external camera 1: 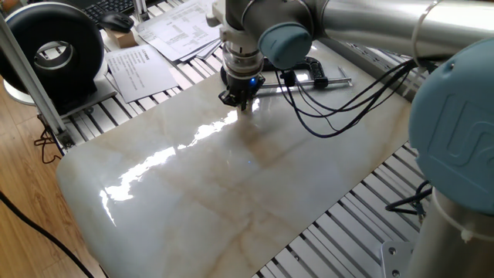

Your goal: Sharpen the pencil with a pencil sharpener

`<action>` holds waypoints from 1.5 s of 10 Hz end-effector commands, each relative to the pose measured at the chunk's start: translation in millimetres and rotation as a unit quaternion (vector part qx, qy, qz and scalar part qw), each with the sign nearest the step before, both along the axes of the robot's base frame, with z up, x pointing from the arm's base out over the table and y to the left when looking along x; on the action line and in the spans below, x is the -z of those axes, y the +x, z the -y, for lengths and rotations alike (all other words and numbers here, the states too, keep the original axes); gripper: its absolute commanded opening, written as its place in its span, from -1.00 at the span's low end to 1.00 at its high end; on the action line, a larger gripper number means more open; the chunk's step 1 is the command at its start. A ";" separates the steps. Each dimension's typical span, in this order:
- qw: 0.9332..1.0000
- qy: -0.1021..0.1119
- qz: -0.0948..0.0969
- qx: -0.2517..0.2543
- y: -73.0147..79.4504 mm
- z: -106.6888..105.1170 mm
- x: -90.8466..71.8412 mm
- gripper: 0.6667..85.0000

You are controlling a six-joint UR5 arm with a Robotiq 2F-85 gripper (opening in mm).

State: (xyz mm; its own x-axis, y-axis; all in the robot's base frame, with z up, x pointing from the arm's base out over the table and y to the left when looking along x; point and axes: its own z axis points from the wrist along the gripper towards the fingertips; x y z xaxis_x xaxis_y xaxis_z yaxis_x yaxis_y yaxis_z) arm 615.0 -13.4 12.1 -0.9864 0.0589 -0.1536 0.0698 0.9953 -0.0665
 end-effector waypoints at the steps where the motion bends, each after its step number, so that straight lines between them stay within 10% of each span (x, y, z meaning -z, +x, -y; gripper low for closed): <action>1: 1.000 0.010 0.003 -0.006 -3.1 7.6 -6.5 -0.98; 5: 0.999 0.019 -0.010 0.029 -19.9 -34.2 -29.1 -0.98; 9: 0.991 0.094 -0.026 0.094 -21.8 -81.6 -43.6 -0.98; 15: 0.987 0.093 -0.050 0.117 -34.4 -81.2 -42.6 -0.98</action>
